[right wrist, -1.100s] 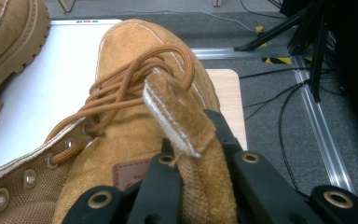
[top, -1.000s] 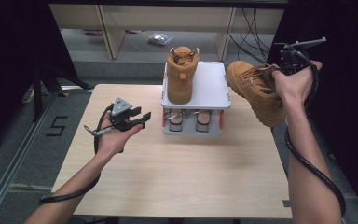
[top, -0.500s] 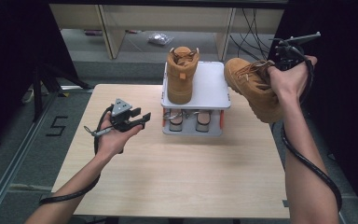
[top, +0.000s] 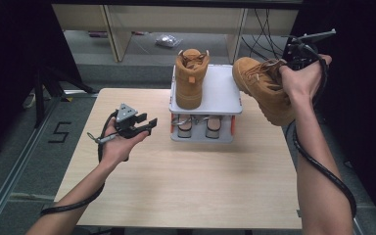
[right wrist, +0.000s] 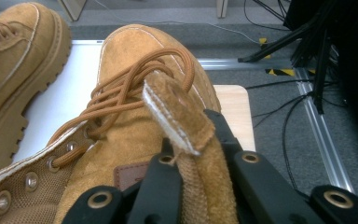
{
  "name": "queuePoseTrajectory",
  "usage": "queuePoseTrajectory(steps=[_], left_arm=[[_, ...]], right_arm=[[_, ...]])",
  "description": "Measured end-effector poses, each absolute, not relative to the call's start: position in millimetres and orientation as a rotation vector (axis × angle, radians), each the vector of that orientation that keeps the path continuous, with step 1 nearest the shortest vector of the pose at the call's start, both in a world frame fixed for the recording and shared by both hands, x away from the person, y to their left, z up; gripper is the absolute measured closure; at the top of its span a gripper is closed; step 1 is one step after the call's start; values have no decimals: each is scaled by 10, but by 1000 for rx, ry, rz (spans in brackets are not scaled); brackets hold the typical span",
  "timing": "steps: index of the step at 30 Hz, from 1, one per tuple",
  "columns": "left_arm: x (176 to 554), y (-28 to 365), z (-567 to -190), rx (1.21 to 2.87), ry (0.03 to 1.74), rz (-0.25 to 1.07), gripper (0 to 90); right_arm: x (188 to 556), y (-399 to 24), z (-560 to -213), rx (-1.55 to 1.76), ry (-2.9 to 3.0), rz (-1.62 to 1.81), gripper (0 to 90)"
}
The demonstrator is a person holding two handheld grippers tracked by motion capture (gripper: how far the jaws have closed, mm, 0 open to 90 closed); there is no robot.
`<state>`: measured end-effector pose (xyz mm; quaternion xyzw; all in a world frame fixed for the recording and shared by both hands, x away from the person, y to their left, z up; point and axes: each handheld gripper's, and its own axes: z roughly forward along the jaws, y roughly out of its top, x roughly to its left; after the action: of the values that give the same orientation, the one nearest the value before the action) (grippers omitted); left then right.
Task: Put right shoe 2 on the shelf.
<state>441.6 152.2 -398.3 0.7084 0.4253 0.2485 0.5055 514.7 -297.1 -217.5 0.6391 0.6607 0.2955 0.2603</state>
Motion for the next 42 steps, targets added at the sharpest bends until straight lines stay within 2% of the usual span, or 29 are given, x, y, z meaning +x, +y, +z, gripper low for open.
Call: queuePoseTrajectory(steps=[31,42], left_arm=[[4402,1593,-4055,1713,1046,594,525],[4398,1602,-4064,1711,1047,594,525]], right_arm=[[5431,-2346,-2231,1752,1844,852,854],[5495,-2243,-2236,1761,1848,844,851]])
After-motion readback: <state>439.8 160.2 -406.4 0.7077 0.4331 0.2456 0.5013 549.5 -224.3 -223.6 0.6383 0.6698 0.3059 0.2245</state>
